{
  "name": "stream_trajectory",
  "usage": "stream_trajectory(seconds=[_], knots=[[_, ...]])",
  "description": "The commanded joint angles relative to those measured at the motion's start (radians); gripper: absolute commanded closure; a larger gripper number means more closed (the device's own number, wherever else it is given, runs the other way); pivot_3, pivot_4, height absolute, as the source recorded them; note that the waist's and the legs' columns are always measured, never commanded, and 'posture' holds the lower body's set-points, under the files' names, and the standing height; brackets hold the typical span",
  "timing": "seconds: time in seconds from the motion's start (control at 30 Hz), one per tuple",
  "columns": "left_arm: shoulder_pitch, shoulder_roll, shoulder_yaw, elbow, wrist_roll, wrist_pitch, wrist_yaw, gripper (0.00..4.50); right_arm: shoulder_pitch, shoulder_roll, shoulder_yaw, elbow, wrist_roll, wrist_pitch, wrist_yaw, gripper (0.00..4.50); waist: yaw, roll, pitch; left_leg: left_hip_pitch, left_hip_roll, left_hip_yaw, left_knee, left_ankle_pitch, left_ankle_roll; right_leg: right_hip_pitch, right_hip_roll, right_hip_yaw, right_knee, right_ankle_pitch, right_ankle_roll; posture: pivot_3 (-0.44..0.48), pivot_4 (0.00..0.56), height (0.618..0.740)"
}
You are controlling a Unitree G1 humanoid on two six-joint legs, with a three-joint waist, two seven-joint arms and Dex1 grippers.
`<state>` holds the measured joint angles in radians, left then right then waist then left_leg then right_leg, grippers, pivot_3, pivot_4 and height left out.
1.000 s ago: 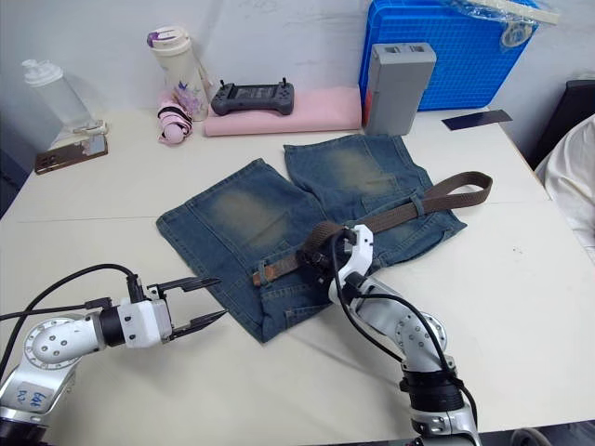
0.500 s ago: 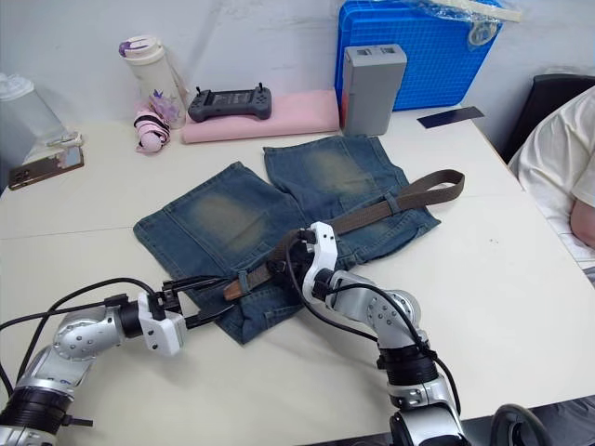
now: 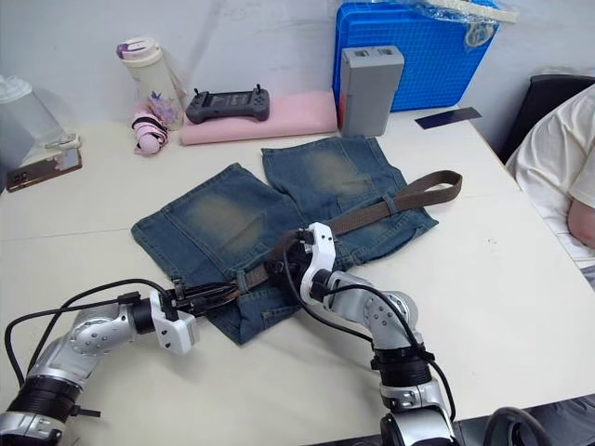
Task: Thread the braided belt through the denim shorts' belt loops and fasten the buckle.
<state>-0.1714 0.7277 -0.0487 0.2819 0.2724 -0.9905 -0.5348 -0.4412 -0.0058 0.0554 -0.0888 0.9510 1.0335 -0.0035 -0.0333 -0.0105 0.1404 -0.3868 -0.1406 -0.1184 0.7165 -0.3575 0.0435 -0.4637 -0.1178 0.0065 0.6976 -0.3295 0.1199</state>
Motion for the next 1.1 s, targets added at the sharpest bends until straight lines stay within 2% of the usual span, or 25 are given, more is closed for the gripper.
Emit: stream_trajectory(seconds=[0.03, 0.23, 0.33, 0.47, 0.57, 0.67, 0.77, 0.9, 1.1], knots=[[0.014, 0.015, -0.005, -0.002, 0.007, 0.013, 0.017, 4.44, 0.028, 0.022, 0.011, 0.019, -0.017, 0.038, 0.016, 4.5, 0.0, 0.001, -0.001, 0.0, 0.0, 0.0, 0.0, 0.0, 0.0, 0.0, 0.0, 0.0, 0.0, 0.0, 0.0, 0.0, 0.15, 0.676], [0.028, 0.032, -0.001, -0.015, 0.015, 0.018, 0.031, 4.44, 0.028, 0.021, -0.007, -0.01, -0.04, 0.017, 0.048, 4.5, -0.001, 0.001, -0.001, 0.0, 0.0, 0.0, 0.0, -0.001, 0.0, 0.0, 0.001, 0.001, 0.0, 0.0, 0.0, 0.0, 0.15, 0.676], [0.039, 0.04, 0.0, -0.02, 0.016, 0.019, 0.039, 4.5, 0.029, 0.004, -0.072, -0.073, 0.018, 0.024, 0.071, 3.38, 0.002, 0.002, 0.0, 0.0, 0.0, -0.001, 0.0, -0.001, 0.0, -0.001, 0.002, 0.001, 0.0, 0.0, -0.001, 0.0, 0.15, 0.676], [0.056, 0.051, -0.004, -0.034, 0.014, 0.027, 0.046, 4.5, 0.045, -0.069, -0.109, -0.206, 0.082, 0.083, 0.097, 1.55, 0.004, 0.005, 0.002, -0.002, 0.0, -0.001, 0.0, -0.002, 0.0, -0.002, 0.002, 0.001, 0.0, 0.0, -0.001, 0.0, 0.15, 0.676], [0.066, 0.059, -0.005, -0.037, 0.006, 0.032, 0.046, 4.5, 0.083, -0.205, -0.066, -0.33, 0.029, 0.093, 0.152, 1.55, 0.006, 0.006, 0.002, -0.002, 0.0, -0.002, 0.0, -0.002, 0.0, -0.002, 0.002, 0.0, -0.002, 0.0, -0.001, 0.0, 0.15, 0.676], [0.073, 0.067, -0.008, -0.039, -0.004, 0.036, 0.045, 4.5, 0.104, -0.296, -0.011, -0.383, -0.049, 0.072, 0.166, 1.55, 0.005, 0.005, 0.002, -0.002, 0.0, -0.002, 0.0, -0.003, 0.001, -0.001, 0.002, 0.0, -0.004, 0.0, -0.001, 0.0, 0.15, 0.676], [0.078, 0.075, -0.008, -0.038, -0.015, 0.036, 0.043, 4.5, 0.131, -0.392, 0.117, -0.401, -0.213, 0.008, 0.181, 2.34, 0.005, 0.006, 0.002, -0.002, 0.0, -0.002, -0.001, -0.003, 0.0, -0.002, 0.002, 0.001, -0.006, -0.001, -0.002, 0.0, 0.15, 0.676], [0.077, 0.083, -0.01, -0.035, -0.029, 0.037, 0.038, 4.5, 0.141, -0.392, 0.208, -0.374, -0.337, -0.068, 0.189, 4.43, 0.004, 0.005, 0.002, -0.001, 0.0, -0.001, 0.0, -0.003, 0.0, -0.002, 0.002, 0.001, -0.007, -0.001, -0.003, 0.0, 0.15, 0.676], [0.088, 0.11, -0.013, -0.031, -0.074, 0.057, 0.003, 4.5, 0.149, -0.38, 0.282, -0.312, -0.472, -0.061, 0.169, 4.47, 0.004, 0.004, 0.001, 0.0, 0.0, -0.001, 0.0, -0.003, 0.0, -0.001, 0.002, 0.0, -0.007, -0.002, -0.003, 0.0, 0.15, 0.676]])
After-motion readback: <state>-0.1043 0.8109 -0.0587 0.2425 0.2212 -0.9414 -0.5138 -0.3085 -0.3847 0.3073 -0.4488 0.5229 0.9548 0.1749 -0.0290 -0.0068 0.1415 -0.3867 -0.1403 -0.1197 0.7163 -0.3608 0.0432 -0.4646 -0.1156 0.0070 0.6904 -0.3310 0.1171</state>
